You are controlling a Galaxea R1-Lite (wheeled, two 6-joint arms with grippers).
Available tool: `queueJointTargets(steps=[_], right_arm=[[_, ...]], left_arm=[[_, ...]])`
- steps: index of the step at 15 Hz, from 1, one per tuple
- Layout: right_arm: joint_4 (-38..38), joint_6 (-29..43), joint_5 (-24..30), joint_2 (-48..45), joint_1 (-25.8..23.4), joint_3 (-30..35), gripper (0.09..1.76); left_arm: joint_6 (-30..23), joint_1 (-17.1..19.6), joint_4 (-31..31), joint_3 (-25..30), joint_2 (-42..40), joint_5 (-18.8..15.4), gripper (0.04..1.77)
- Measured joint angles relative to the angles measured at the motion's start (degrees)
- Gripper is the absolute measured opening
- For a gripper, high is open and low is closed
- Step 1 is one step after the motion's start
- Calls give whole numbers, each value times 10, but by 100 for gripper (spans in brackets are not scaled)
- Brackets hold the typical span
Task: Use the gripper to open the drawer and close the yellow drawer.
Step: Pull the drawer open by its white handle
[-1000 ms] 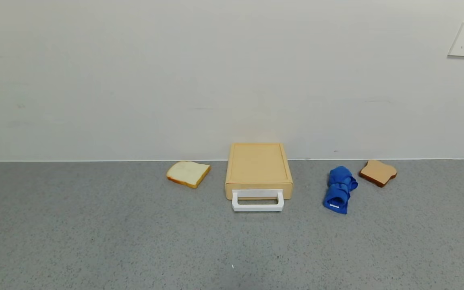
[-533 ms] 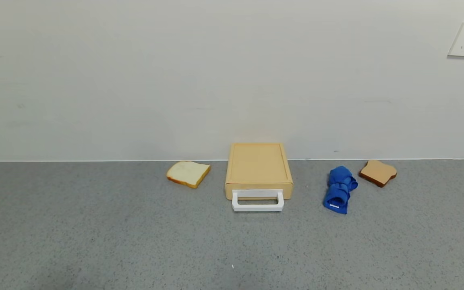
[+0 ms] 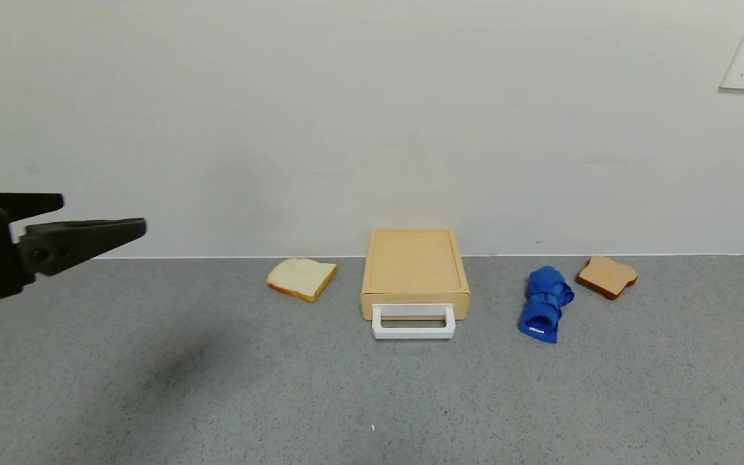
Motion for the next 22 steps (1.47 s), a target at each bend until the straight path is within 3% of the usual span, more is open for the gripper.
queueJointTargets(steps=[6, 12, 16, 22], right_arm=[[0, 0, 0, 0, 0, 0, 171], [0, 0, 0, 0, 0, 0, 171], [0, 0, 0, 0, 0, 0, 171], [0, 0, 0, 0, 0, 0, 171]], left_arm=[[32, -95, 56, -167, 203, -29, 172], [90, -198, 120, -247, 349, -29, 172], [132, -241, 141, -279, 433, -27, 172], [146, -305, 213, -386, 543, -29, 172]])
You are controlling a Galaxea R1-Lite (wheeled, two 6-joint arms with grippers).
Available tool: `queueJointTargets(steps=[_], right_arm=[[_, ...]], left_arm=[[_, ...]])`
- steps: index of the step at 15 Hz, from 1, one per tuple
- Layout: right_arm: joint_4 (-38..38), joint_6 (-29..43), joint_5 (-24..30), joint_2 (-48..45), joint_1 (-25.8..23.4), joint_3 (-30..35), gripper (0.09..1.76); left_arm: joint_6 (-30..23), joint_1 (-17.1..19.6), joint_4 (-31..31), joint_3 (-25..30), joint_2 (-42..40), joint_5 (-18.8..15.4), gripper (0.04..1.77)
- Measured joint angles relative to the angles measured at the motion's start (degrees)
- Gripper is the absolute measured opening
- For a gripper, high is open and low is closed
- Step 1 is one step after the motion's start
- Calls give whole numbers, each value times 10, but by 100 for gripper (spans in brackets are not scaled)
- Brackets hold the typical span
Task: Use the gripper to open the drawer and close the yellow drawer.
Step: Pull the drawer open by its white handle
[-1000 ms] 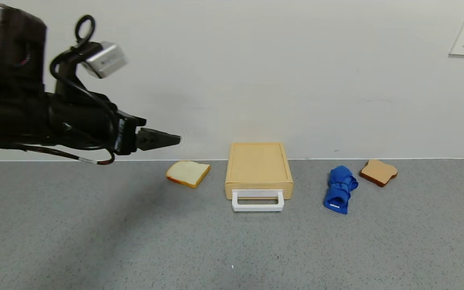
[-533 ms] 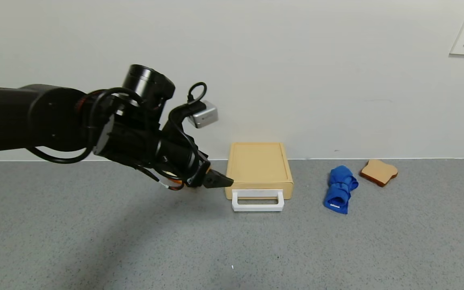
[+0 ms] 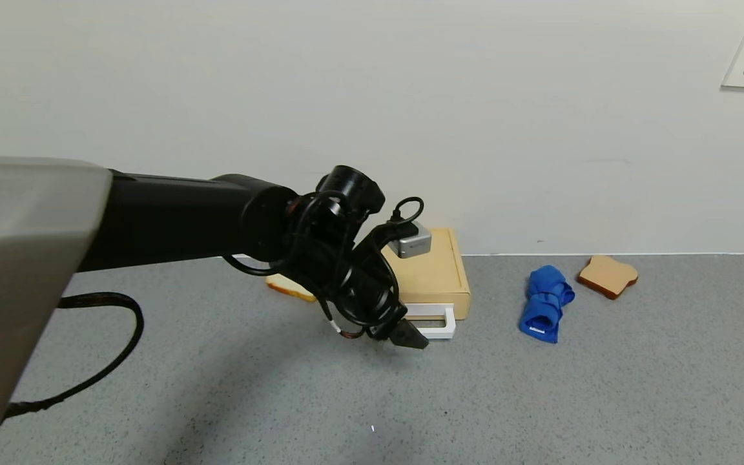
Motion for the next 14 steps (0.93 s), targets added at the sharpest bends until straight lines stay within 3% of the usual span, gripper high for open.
queueJointTargets(steps=[5, 14], right_arm=[[0, 0, 0, 0, 0, 0, 171], [0, 0, 0, 0, 0, 0, 171]], left_arm=[[27, -34, 0, -43, 68, -3, 172], [40, -35, -7, -118, 150, -28, 172]])
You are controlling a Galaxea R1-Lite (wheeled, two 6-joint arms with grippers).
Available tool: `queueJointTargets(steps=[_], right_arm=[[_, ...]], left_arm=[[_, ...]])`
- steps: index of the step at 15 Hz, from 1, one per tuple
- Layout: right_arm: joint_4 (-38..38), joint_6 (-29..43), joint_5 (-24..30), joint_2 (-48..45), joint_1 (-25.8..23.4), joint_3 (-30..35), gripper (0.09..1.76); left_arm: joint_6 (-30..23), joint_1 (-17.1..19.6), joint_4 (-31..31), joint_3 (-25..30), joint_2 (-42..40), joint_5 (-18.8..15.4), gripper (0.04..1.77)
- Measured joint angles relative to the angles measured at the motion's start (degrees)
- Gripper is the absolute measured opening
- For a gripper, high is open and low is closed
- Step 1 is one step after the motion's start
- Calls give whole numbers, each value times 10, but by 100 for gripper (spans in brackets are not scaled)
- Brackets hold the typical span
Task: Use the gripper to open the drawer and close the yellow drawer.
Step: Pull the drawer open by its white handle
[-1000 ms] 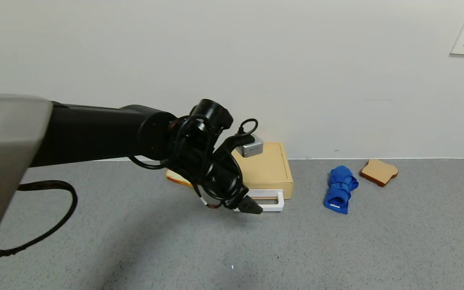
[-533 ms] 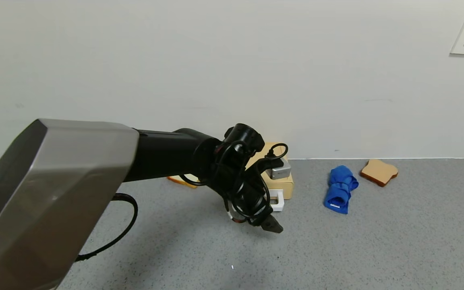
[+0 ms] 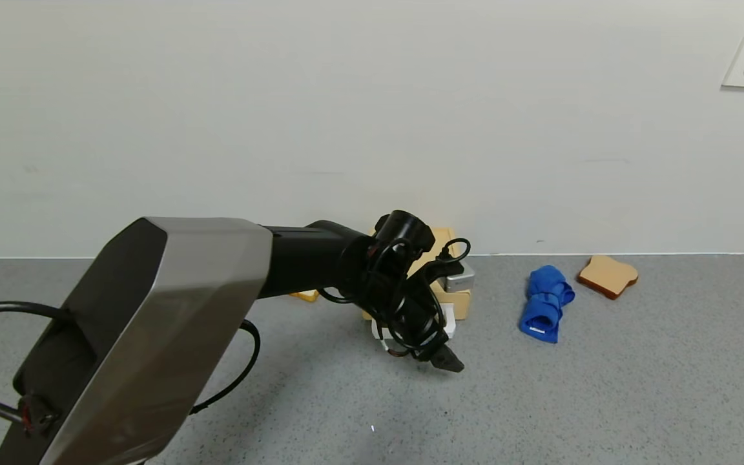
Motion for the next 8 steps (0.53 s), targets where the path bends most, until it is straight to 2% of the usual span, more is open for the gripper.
queueJointTargets(steps=[4, 8], right_arm=[[0, 0, 0, 0, 0, 0, 171], [0, 0, 0, 0, 0, 0, 171]], left_arm=[[7, -1, -14, -11, 21, 1, 172], [41, 1, -18, -10, 27, 5, 172]])
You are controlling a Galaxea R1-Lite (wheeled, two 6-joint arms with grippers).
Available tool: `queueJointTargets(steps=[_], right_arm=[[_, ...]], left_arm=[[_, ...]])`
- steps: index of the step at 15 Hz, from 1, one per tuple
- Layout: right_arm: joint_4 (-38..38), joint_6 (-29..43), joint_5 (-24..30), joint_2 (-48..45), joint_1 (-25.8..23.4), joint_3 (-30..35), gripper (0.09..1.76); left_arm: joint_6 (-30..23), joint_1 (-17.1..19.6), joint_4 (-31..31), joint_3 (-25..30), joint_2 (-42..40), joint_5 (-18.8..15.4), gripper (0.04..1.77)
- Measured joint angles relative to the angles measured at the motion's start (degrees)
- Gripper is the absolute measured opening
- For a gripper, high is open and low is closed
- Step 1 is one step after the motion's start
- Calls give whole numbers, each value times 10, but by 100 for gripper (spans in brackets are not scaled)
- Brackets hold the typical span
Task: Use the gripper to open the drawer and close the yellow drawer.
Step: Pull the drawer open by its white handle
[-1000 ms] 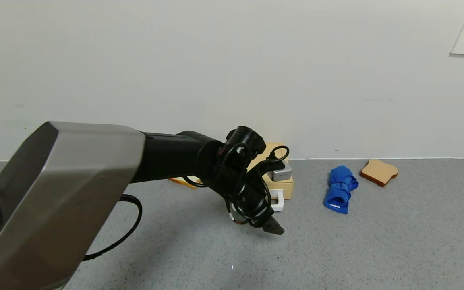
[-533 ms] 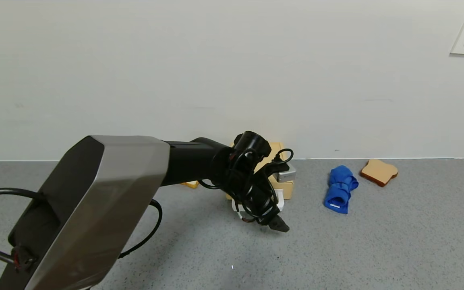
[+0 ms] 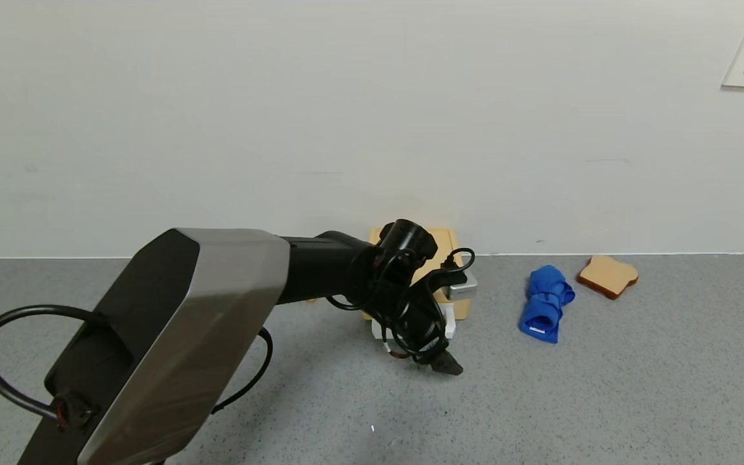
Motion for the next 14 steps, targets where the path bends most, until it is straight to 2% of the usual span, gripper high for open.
queueJointTargets(steps=[3, 14], right_arm=[[0, 0, 0, 0, 0, 0, 171], [0, 0, 0, 0, 0, 0, 171]], left_arm=[[17, 0, -4, 0, 3, 1, 172], [24, 1, -32, 0, 26, 8, 172]])
